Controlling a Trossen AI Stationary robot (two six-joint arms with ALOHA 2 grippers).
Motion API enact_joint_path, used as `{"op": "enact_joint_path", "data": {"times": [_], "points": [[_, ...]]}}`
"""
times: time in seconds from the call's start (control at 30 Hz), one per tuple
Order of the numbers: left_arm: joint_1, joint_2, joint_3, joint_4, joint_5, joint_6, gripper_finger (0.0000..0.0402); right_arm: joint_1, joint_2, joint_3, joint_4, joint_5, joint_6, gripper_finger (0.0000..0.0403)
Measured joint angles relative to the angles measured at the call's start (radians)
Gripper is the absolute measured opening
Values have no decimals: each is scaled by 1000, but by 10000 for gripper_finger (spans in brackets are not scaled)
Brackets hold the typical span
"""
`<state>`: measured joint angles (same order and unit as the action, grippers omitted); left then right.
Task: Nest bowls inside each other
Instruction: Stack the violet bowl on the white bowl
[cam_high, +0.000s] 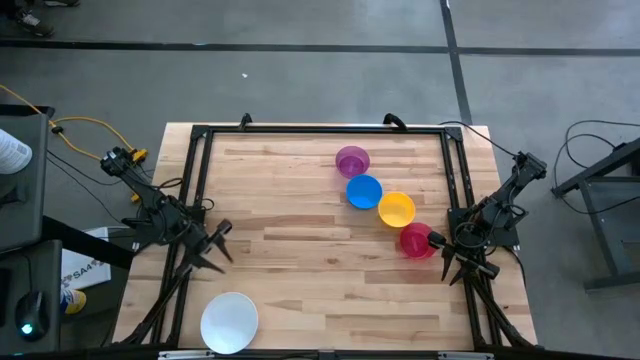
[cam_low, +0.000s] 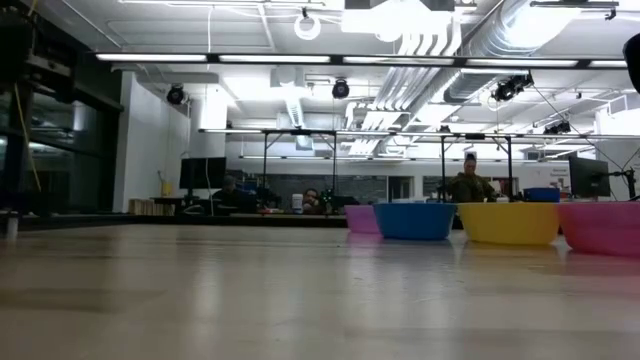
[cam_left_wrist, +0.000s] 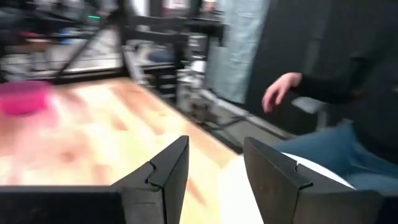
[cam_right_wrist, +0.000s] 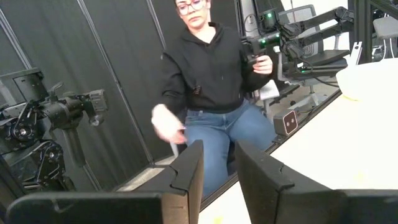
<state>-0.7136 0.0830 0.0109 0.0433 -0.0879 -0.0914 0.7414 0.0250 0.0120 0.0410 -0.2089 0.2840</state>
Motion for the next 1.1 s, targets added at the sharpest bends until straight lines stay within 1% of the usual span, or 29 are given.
{"op": "enact_joint_path", "data": {"times": [0.13, 0.2, 0.27, 0.4, 0.5, 0.57, 0.7, 0.8, 0.97, 1.1], "points": [[0, 0, 0, 7, -140, 14, 155, 0, 0, 0, 0, 0, 0, 87], [0, 0, 0, 18, -200, -4, 155, 0, 0, 0, 0, 0, 0, 87], [0, 0, 0, 19, -232, -33, 155, 0, 0, 0, 0, 0, 0, 87], [0, 0, 0, 23, -252, -48, 155, 0, 0, 0, 0, 0, 0, 87], [0, 0, 0, 45, -310, -48, 155, 0, 0, 0, 0, 0, 0, 87], [0, 0, 10, 47, -366, -49, 155, 0, 0, 0, 0, 0, 0, 87], [0, 18, 32, 42, -519, -71, 155, 0, 0, 0, 0, 0, 0, 87], [0, 32, 47, 53, -605, -77, 155, 0, 0, 0, 0, 0, 0, 87], [0, 48, 48, 66, -664, -79, 155, 0, 0, 0, 0, 0, 0, 87], [0, 48, 49, 67, -675, -79, 155, 0, 0, 0, 0, 0, 0, 87]]}}
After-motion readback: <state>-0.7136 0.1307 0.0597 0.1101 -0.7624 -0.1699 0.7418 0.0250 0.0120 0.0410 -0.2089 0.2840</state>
